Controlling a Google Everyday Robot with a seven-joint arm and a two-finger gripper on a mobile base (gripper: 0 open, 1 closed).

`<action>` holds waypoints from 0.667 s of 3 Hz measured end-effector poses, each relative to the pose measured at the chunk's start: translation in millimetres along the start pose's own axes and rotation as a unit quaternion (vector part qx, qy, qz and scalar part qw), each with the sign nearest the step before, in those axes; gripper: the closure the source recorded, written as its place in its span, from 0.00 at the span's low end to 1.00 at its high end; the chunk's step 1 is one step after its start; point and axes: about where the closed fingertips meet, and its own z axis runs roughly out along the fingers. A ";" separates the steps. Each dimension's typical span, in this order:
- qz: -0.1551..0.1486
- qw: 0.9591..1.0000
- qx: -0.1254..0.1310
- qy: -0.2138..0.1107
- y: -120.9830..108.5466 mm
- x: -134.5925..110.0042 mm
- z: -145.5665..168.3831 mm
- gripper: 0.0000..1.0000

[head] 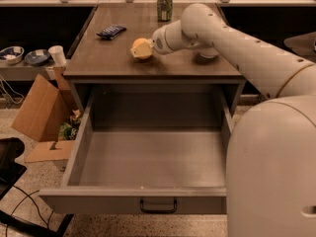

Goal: Pick orange from top drawer and place on counter

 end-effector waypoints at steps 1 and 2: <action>0.000 1.000 0.000 0.000 0.0 0.0 0.1 0.34; 0.000 1.000 0.000 0.000 0.0 0.0 0.1 0.13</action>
Offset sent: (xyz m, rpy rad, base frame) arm 0.0000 0.0000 0.0000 0.0000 0.0000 0.0000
